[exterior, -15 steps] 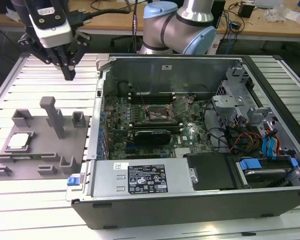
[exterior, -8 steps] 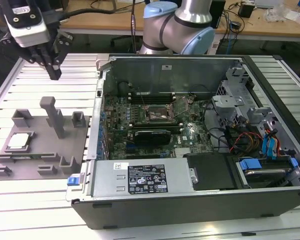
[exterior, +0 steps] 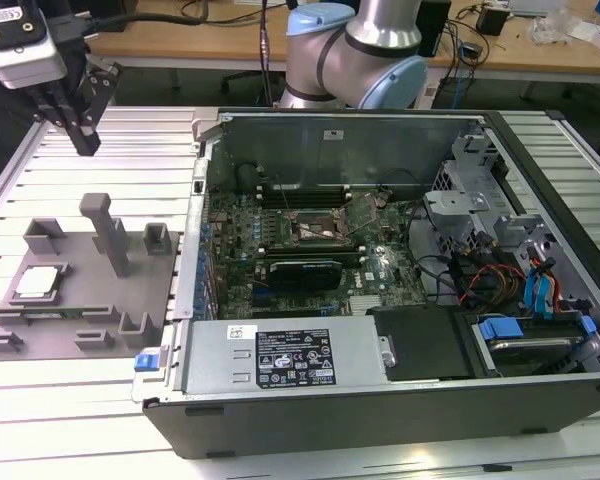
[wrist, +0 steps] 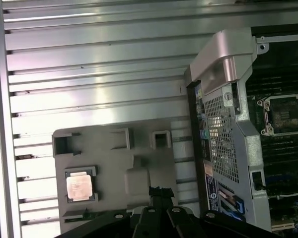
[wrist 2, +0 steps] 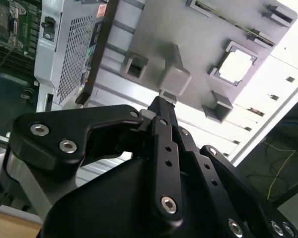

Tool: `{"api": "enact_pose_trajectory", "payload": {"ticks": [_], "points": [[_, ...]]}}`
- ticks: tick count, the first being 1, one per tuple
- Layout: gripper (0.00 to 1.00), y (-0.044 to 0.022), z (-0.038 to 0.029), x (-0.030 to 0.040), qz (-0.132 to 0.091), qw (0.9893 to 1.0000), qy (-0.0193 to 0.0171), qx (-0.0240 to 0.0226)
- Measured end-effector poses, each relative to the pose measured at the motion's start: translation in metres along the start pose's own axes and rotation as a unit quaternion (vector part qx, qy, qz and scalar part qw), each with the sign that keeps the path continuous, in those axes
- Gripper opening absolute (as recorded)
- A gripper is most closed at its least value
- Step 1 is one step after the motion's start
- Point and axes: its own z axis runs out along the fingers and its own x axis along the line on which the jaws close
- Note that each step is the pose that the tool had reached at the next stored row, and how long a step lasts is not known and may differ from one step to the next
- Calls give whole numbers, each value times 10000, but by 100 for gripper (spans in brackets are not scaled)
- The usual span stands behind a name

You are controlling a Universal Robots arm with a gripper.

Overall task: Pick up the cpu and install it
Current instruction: 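Reach for the cpu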

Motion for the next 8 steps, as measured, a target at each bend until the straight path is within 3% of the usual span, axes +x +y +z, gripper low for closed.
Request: {"api": "enact_pose_trajectory", "payload": {"ticks": [5, 8], "points": [[11, 1, -3, 45, 3, 10000, -4, 0], [11, -6, -5, 120, 2, 10000, -11, -1]]}}
